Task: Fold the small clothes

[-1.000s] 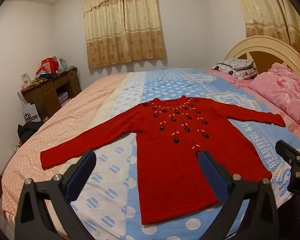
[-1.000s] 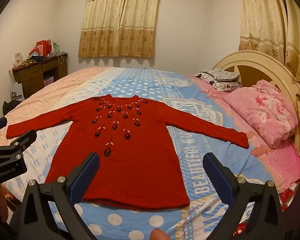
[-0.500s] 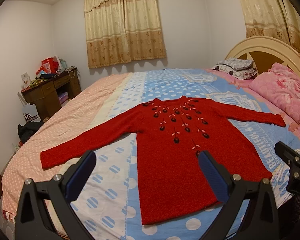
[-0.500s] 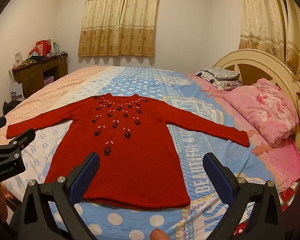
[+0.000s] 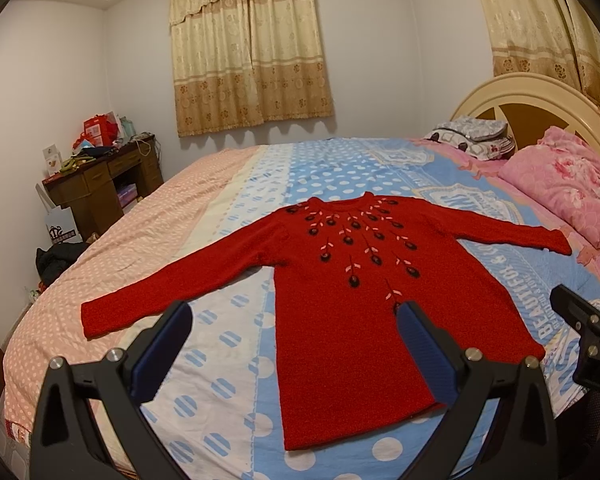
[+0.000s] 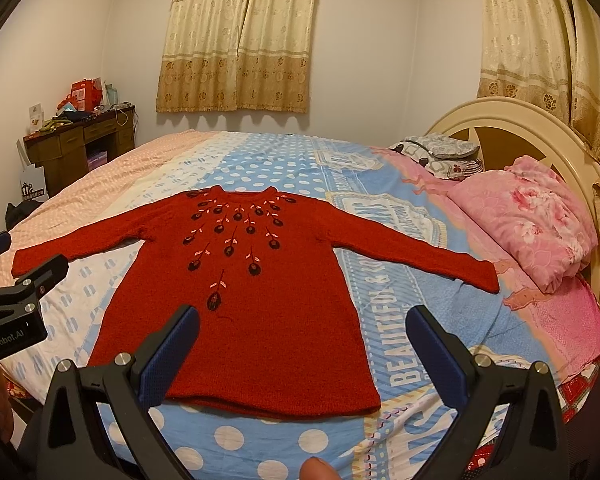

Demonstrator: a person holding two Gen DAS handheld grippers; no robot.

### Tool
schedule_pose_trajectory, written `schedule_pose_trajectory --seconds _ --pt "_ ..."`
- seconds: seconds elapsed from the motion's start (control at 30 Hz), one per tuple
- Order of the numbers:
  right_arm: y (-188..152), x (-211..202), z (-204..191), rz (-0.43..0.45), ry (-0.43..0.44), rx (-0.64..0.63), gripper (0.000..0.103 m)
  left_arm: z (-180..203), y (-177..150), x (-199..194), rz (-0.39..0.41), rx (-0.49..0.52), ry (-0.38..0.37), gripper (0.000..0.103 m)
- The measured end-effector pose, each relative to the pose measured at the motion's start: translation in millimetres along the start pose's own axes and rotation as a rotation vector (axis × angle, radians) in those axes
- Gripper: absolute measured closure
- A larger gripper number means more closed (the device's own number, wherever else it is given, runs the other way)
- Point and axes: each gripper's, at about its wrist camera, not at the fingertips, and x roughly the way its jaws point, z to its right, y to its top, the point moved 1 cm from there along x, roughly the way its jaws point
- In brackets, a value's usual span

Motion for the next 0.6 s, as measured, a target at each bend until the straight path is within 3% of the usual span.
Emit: schedule_pose_trajectory --seconds 0.6 --pt "0.2 0.9 0.3 -0.002 0.000 0.002 0.001 -1.7 -0.5 1.1 -0.001 -0.002 0.001 0.000"
